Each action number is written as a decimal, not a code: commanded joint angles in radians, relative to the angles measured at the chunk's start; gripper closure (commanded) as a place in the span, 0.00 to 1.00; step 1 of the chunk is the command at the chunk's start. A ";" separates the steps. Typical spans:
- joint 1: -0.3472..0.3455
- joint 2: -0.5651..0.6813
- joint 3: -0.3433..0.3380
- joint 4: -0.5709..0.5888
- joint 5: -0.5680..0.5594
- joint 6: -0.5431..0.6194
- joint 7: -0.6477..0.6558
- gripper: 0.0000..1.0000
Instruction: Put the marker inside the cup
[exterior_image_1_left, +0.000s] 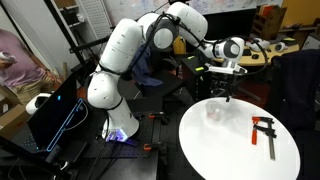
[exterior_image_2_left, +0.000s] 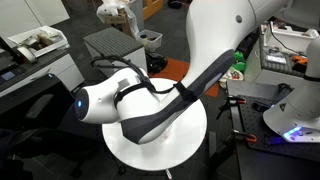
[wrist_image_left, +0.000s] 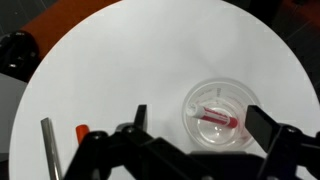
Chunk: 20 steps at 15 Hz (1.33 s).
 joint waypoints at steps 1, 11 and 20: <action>-0.033 -0.129 -0.004 -0.134 0.049 0.145 0.093 0.00; -0.078 -0.292 -0.092 -0.391 0.081 0.685 0.367 0.00; -0.052 -0.290 -0.192 -0.486 0.087 1.024 0.459 0.00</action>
